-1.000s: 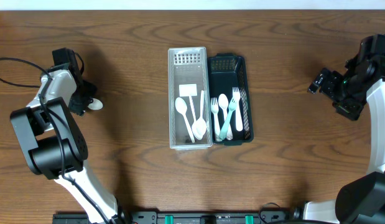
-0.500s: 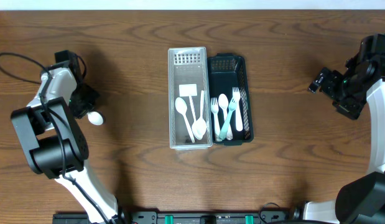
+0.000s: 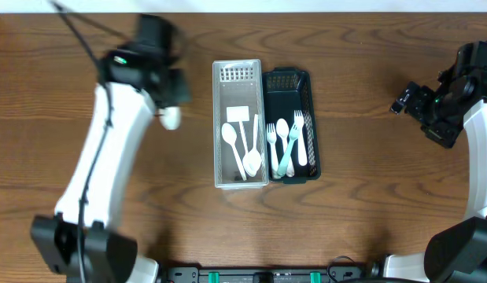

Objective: Pack container
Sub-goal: 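Carry the spoon with the left gripper and drop it into the white tray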

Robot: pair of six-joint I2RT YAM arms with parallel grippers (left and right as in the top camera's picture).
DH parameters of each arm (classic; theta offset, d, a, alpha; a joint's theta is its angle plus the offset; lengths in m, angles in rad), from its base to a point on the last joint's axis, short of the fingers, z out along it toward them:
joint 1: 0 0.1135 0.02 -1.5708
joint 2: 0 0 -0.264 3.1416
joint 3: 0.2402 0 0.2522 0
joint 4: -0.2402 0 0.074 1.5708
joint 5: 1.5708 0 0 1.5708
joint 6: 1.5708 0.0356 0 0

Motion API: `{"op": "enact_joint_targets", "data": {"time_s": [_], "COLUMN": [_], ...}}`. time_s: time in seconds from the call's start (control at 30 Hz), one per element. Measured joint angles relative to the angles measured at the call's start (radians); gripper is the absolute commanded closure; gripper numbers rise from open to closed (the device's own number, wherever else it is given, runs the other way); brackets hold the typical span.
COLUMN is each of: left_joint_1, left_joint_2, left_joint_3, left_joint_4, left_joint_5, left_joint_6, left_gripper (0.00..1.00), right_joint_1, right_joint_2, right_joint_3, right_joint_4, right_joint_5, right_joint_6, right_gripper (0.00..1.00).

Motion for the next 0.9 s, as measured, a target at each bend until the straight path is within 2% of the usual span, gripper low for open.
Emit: {"op": "enact_joint_targets", "data": {"time_s": [0.13,0.33,0.37,0.4,0.53,0.57,0.6,0.63,0.9], "left_joint_1": [-0.196,-0.337,-0.347,-0.353,-0.362,-0.361,-0.358,-0.355,-0.214], "left_joint_2": [0.005,0.106,0.129,0.148,0.217,0.227,0.232,0.233,0.166], "left_joint_3": [-0.002,-0.036,-0.040,-0.043,-0.050,-0.050,-0.050,-0.049,0.126], "left_joint_4": [-0.004,-0.002,0.000,0.002,0.011,0.018,0.024,0.023,-0.079], "left_joint_5": [0.005,0.007,0.007,0.006,0.006,0.006,0.006,0.006,-0.010], "left_joint_6": [-0.037,-0.117,-0.125,-0.130,-0.137,-0.134,-0.132,-0.125,-0.087], "left_gripper": [0.94,0.94,0.91,0.84,0.42,0.36,0.20,0.11,0.09], "right_joint_1": [0.000,0.000,0.000,0.000,0.000,0.000,0.000,0.000,0.000], "right_joint_2": [0.000,0.000,0.000,0.000,0.000,0.000,0.000,0.000,0.000], "right_joint_3": [0.000,0.000,0.000,0.000,0.000,0.000,0.000,0.000,0.000], "right_joint_4": [0.022,0.037,0.037,0.038,0.047,0.050,0.053,0.056,0.124], "right_joint_5": [0.000,0.000,0.000,0.000,0.000,0.000,0.000,0.000,-0.031], "right_joint_6": [0.000,0.000,0.000,0.000,0.000,0.000,0.000,0.000,-0.116], "right_gripper": [0.01,0.01,0.01,0.01,0.01,0.01,0.01,0.01,0.01]}}
